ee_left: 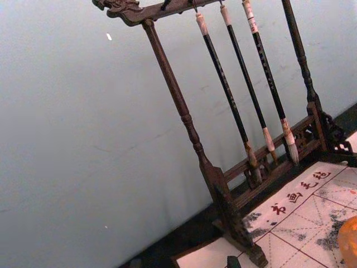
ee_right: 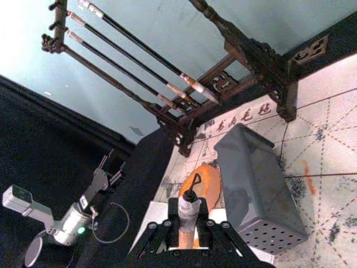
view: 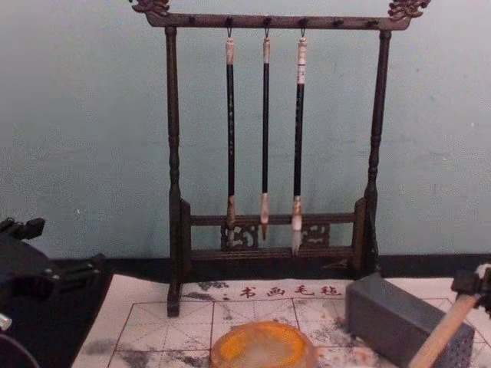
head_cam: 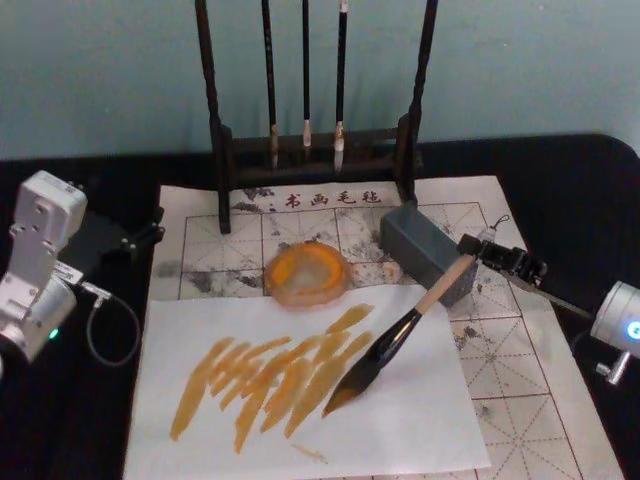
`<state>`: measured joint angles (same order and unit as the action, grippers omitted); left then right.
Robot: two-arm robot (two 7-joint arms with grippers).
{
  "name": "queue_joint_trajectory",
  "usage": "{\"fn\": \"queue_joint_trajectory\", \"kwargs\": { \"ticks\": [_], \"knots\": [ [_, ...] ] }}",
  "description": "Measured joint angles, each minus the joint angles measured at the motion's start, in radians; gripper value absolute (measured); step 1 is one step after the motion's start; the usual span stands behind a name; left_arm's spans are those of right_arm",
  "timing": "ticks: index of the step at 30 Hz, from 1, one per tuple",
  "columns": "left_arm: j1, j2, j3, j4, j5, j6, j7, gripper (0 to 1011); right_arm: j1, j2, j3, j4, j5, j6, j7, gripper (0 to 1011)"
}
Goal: Pick up the brush from the inkstone, write on the paper, then place the brush back to its original position.
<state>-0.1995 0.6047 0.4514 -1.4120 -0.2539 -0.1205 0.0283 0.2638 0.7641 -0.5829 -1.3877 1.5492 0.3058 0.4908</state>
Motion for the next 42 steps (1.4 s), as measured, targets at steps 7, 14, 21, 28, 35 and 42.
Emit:
{"fn": "queue_joint_trajectory", "kwargs": {
  "ticks": [7,14,21,28,35,42],
  "knots": [
    [0.0,0.0,0.0,0.0,0.0,0.0,0.0,1001,0.003,0.007,-0.003,0.003,0.007,-0.013,-0.003,203],
    [0.0,0.0,0.0,0.0,0.0,0.0,0.0,1001,0.007,0.01,-0.003,0.015,0.009,-0.024,-0.008,202],
    [0.0,0.0,0.0,0.0,0.0,0.0,0.0,1001,0.01,0.011,0.003,0.023,0.009,-0.034,-0.013,202],
    [0.0,0.0,0.0,0.0,0.0,0.0,0.0,1001,0.009,0.013,0.012,0.025,0.011,-0.042,-0.017,202],
    [0.0,0.0,0.0,0.0,0.0,0.0,0.0,1001,0.0,0.018,0.025,0.02,0.029,-0.041,-0.009,203],
    [0.0,0.0,0.0,0.0,0.0,0.0,0.0,1001,-0.005,0.021,0.043,0.008,0.074,-0.037,-0.004,202]
  ]
}}
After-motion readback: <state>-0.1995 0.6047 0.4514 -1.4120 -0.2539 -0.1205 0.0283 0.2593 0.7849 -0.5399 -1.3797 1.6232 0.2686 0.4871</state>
